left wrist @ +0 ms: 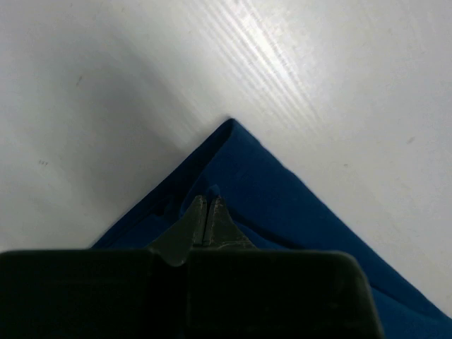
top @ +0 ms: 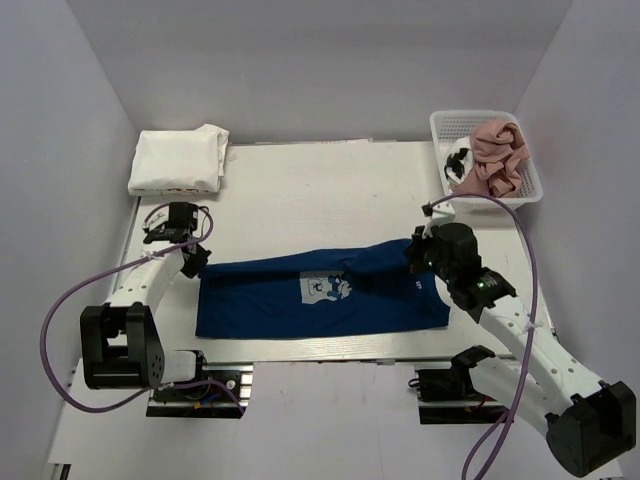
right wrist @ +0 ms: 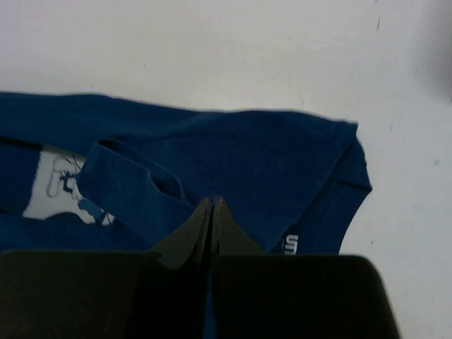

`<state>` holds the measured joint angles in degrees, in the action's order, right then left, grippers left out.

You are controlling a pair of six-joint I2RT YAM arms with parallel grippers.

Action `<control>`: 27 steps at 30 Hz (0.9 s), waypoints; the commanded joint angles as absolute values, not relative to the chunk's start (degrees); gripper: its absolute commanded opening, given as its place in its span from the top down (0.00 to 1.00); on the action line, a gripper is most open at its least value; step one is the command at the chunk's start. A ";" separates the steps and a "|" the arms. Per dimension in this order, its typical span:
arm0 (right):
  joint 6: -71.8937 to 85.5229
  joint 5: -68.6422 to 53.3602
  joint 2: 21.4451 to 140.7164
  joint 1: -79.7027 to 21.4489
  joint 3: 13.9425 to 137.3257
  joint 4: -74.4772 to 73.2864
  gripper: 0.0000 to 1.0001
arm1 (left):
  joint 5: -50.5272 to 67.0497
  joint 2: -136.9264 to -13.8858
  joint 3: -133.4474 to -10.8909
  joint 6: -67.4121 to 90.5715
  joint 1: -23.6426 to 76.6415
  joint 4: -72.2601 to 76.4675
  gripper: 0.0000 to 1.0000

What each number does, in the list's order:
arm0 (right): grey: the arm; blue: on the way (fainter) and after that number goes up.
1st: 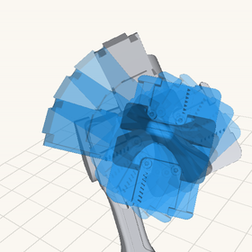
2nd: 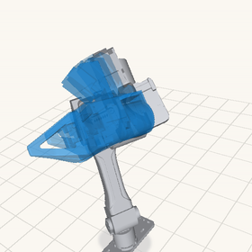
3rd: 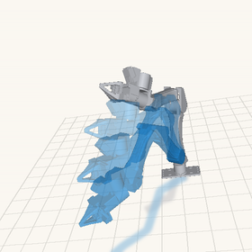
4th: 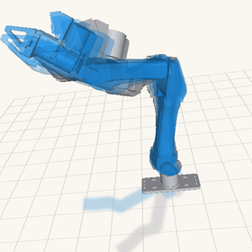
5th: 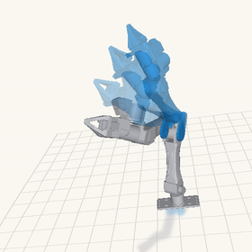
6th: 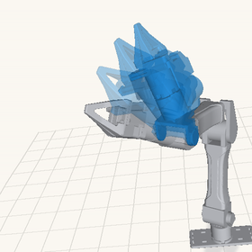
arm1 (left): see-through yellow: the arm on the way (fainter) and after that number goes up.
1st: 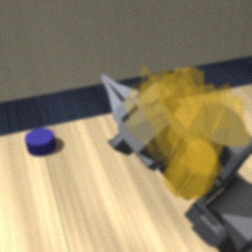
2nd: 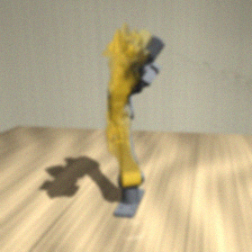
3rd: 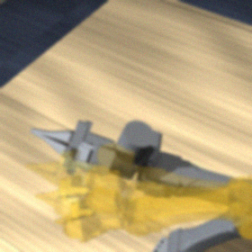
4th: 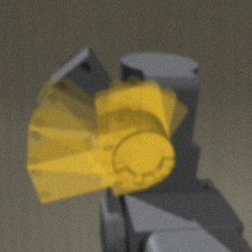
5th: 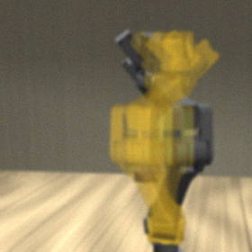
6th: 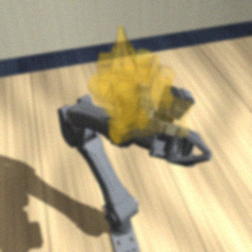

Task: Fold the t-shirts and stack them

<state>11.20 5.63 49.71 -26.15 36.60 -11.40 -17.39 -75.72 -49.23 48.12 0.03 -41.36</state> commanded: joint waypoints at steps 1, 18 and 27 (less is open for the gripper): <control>14.59 5.36 48.70 -27.07 34.19 -15.20 1.00 | -18.90 -72.69 -46.68 50.27 0.18 -42.98 1.00; 23.65 -0.26 41.22 -28.30 31.10 -21.82 0.10 | -16.27 -64.95 -48.25 51.44 0.18 -50.03 0.00; 24.52 -8.00 57.71 -28.56 31.02 -6.07 0.10 | 1.32 -71.88 -44.12 45.01 0.70 -34.02 0.00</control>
<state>24.10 -4.89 53.15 -28.29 29.89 -13.56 -4.91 -69.06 -45.43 47.81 0.36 -39.64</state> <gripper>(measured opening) 0.904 0.995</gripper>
